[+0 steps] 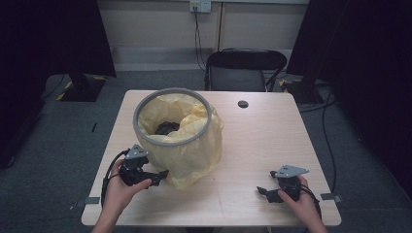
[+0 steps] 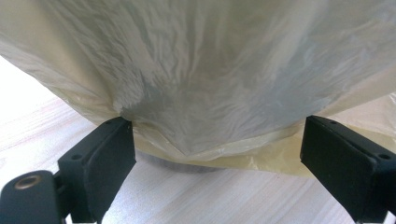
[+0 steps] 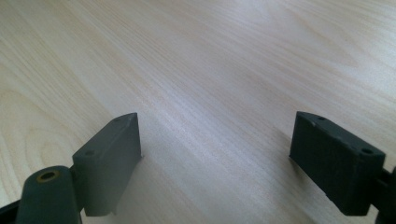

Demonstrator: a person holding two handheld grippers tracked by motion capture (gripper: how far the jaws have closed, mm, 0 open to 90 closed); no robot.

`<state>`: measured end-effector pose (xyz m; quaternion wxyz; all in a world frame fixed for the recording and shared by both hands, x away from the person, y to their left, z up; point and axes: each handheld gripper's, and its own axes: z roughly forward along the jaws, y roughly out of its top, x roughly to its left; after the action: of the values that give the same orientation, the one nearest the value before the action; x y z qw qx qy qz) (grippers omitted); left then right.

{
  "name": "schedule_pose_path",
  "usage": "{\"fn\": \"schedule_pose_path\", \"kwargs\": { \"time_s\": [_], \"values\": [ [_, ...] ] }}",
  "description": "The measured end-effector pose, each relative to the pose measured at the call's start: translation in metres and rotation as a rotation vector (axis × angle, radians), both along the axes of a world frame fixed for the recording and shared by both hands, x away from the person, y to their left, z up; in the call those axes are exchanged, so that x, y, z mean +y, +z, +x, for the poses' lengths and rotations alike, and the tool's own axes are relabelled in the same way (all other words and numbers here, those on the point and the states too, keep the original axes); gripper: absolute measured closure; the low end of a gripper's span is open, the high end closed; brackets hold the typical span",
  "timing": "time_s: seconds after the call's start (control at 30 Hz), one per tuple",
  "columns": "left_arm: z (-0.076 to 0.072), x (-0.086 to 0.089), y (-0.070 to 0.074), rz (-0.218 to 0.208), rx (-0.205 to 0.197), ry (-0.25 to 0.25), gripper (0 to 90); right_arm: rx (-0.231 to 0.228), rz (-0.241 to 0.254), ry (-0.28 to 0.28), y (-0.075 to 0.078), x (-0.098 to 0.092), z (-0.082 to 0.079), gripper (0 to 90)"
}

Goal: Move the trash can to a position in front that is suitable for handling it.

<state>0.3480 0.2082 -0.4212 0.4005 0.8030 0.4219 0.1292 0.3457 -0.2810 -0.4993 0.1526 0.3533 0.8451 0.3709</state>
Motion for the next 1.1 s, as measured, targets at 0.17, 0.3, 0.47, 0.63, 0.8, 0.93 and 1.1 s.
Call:
{"fn": "schedule_pose_path", "kwargs": {
  "time_s": [0.17, 0.3, 0.47, 0.63, 0.8, 0.93, 1.1],
  "values": [
    [0.003, -0.003, 0.0, -0.004, -0.002, 0.006, 9.8, 0.0, 0.0, 0.0, 0.0, 0.0, 0.0, 15.5],
    [0.005, -0.006, -0.001, -0.011, -0.002, 0.014, 9.9, 0.0, 0.0, 0.001, 0.0, 0.0, 0.0, 15.5],
    [0.009, -0.01, -0.001, -0.005, -0.009, 0.03, 10.2, -0.001, 0.0, 0.001, 0.0, 0.0, 0.0, 15.5],
    [0.013, -0.014, 0.0, -0.002, -0.008, 0.042, 10.2, -0.001, -0.001, 0.001, 0.0, 0.0, 0.0, 15.5],
    [0.017, -0.018, 0.001, 0.006, -0.008, 0.046, 10.2, -0.001, -0.001, 0.001, 0.0, 0.0, 0.0, 15.5],
    [0.022, -0.022, 0.001, 0.01, -0.007, 0.054, 10.2, -0.001, -0.002, 0.0, 0.0, 0.0, 0.0, 15.4],
    [0.029, -0.026, 0.001, 0.006, -0.008, 0.066, 10.2, -0.001, -0.001, 0.0, 0.0, 0.0, 0.0, 15.5]
  ]
}}
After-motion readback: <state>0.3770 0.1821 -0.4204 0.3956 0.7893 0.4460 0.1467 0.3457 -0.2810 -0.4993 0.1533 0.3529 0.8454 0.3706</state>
